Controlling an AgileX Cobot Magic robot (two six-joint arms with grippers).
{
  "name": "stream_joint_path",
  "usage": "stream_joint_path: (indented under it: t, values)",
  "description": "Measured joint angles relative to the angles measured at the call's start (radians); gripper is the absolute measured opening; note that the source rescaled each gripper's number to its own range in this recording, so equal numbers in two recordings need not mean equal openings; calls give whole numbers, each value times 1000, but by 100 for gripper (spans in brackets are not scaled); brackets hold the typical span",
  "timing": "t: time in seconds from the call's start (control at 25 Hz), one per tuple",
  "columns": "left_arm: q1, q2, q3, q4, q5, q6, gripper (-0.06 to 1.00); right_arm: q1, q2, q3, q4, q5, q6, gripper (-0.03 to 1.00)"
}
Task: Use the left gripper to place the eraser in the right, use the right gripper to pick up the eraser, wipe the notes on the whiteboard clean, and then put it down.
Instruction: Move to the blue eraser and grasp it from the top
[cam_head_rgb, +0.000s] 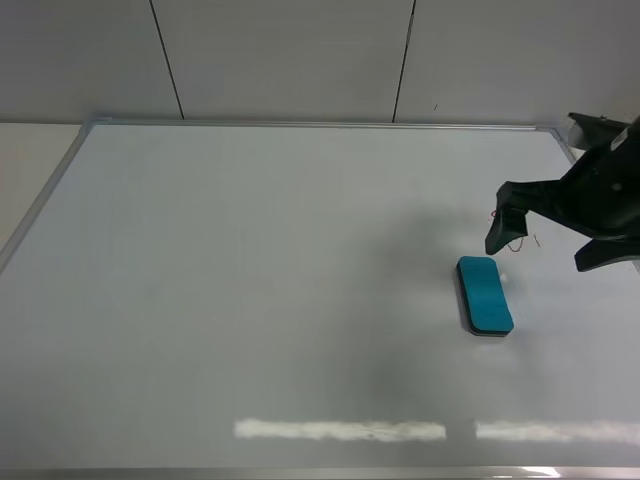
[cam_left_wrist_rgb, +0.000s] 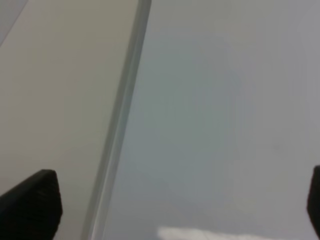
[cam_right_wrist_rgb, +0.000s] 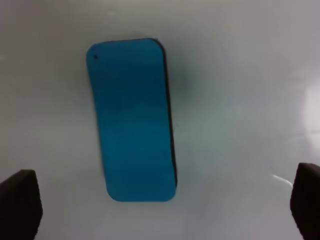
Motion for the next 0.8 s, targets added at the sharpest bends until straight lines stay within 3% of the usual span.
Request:
stream_joint_path:
  t: [0.2,0.8]
  values:
    - [0,0,0,0,0,0,100,45,110,0,1,-67,14,100]
    - [0,0,0,0,0,0,100,73,219,0,-23,-108,47,100]
